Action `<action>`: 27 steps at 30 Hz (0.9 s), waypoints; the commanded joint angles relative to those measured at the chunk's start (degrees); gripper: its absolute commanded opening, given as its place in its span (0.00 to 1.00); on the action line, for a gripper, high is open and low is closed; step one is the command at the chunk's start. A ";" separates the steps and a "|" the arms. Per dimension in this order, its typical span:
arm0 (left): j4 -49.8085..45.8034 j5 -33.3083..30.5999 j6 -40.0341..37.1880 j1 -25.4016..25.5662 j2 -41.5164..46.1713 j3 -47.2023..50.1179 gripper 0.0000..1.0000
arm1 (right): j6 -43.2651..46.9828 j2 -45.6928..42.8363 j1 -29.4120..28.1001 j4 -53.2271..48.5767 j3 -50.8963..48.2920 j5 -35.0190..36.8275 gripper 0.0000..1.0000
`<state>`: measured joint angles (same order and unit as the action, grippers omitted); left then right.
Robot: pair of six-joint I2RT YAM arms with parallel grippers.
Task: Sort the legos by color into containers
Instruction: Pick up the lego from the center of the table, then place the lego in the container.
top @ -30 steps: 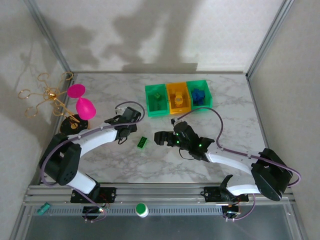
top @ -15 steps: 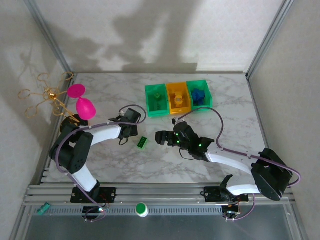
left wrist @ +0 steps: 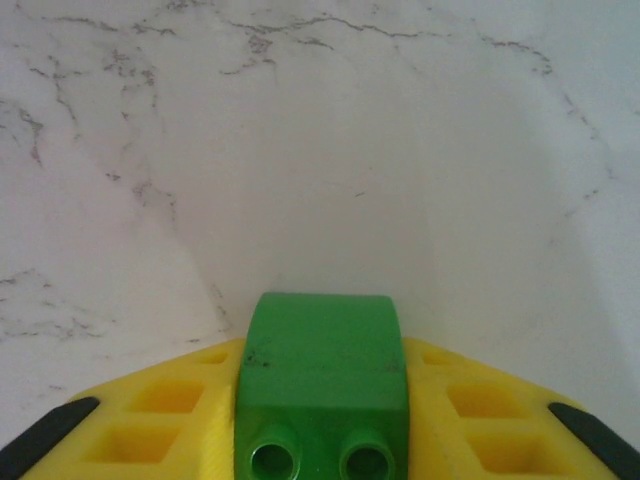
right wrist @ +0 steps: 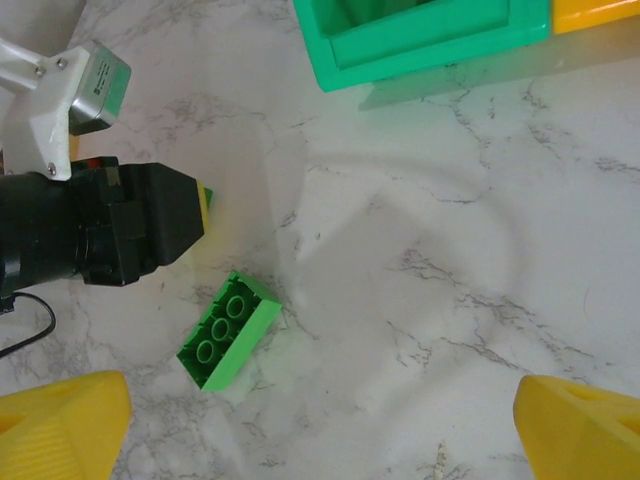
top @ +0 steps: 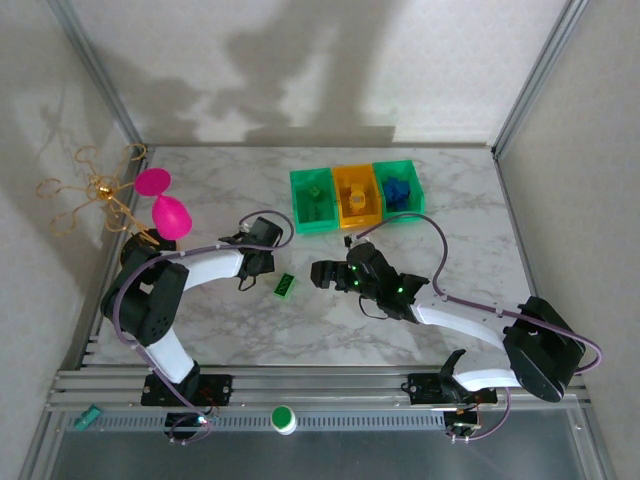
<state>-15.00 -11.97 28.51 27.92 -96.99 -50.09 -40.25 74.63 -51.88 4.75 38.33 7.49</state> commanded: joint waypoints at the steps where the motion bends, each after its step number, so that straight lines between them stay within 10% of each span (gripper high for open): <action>1: -0.89 -1.72 0.74 -0.08 -0.07 -0.53 0.30 | 0.31 -1.18 -0.42 -1.48 1.40 1.91 0.99; 16: -7.94 -3.68 1.48 5.28 8.15 -12.58 0.25 | -0.36 -7.31 5.51 -5.28 1.20 3.59 0.99; 27: -6.76 -2.45 0.51 7.67 -2.11 -30.40 0.25 | -0.95 -9.61 9.92 -5.20 0.35 2.77 0.99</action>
<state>-20.99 -13.72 29.32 35.18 -95.26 -76.64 -40.75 65.78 -42.65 0.14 38.65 9.61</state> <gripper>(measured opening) 0.334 0.986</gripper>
